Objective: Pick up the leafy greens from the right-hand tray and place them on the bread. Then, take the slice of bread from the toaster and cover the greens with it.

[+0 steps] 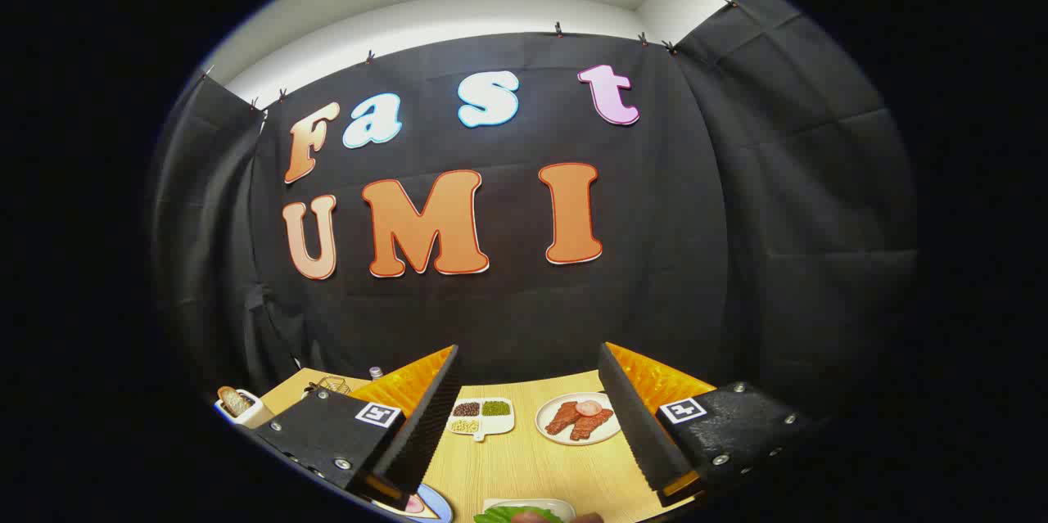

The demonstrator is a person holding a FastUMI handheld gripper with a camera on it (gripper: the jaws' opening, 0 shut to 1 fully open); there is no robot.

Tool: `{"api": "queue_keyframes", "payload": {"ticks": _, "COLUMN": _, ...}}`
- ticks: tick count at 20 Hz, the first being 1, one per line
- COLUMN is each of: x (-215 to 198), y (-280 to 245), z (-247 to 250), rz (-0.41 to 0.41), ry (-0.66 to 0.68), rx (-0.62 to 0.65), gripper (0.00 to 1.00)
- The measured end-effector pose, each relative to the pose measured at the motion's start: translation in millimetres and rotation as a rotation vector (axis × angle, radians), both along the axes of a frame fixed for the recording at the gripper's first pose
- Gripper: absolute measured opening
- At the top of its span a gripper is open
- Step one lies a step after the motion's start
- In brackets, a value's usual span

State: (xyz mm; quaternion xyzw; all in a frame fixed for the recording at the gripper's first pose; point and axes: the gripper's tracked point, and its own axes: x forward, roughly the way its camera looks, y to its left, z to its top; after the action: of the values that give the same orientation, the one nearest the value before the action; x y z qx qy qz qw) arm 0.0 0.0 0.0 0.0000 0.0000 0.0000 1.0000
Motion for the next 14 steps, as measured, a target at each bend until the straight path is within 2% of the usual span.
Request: {"api": "queue_keyframes", "payload": {"ticks": 14, "x": -2, "y": -7, "z": 15, "rz": -0.015, "ry": -0.013, "rx": -0.007, "gripper": 0.99}}
